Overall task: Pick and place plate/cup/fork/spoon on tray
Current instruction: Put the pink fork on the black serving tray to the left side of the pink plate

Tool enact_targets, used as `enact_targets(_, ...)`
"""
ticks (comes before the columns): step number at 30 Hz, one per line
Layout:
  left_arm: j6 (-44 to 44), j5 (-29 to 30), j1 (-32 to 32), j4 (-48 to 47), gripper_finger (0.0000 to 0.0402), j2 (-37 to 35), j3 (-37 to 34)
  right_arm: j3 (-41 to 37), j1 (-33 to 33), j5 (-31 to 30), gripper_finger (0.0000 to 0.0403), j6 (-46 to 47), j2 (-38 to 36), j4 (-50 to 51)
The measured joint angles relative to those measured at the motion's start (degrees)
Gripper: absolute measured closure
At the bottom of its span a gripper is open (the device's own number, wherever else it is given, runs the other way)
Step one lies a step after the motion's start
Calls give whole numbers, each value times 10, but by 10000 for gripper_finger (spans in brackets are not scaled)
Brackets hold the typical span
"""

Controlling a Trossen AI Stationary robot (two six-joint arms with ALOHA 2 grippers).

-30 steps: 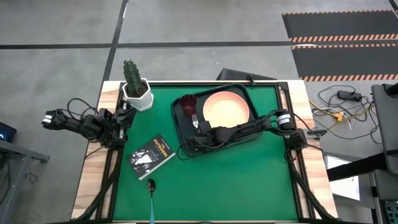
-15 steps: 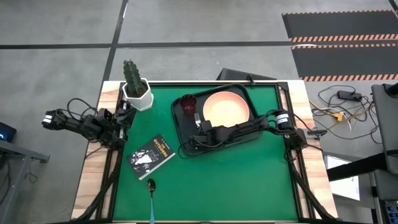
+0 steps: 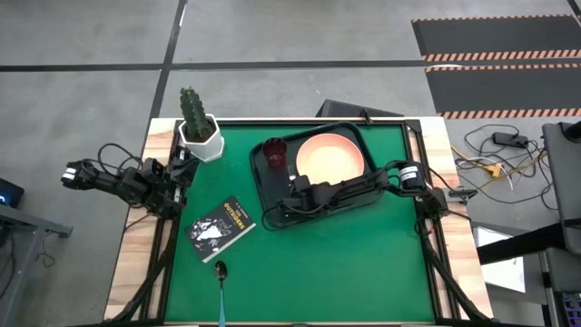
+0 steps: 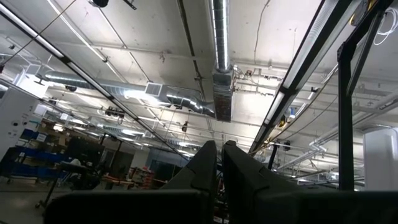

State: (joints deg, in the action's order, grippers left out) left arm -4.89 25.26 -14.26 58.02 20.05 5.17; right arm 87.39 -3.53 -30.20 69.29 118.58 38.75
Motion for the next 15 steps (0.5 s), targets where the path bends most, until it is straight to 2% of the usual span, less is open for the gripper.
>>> enact_targets(15, 0, 0, 0, 0, 394, 0, 0, 0, -1, 14, 282, -10, -7, 5)
